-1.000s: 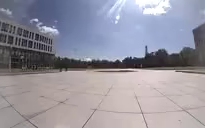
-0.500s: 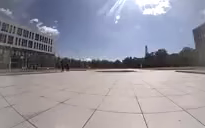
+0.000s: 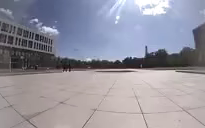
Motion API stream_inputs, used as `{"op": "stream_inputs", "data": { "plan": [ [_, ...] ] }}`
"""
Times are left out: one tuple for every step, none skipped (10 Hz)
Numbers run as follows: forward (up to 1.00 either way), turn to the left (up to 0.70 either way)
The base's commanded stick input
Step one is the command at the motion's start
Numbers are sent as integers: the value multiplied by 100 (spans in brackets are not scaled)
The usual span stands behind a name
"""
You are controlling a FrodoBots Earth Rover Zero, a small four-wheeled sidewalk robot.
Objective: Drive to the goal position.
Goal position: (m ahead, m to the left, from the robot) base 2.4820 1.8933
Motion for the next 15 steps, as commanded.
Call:
{"op": "stream_inputs", "data": {
  "plan": [
    [6,1],
    [6,1],
    [6,1],
    [6,1],
    [6,1],
    [6,1],
    [6,1],
    [6,1],
    [5,1],
    [6,1],
    [6,1],
    [6,1],
    [6,1],
    [5,1],
    [6,1]
  ]
}}
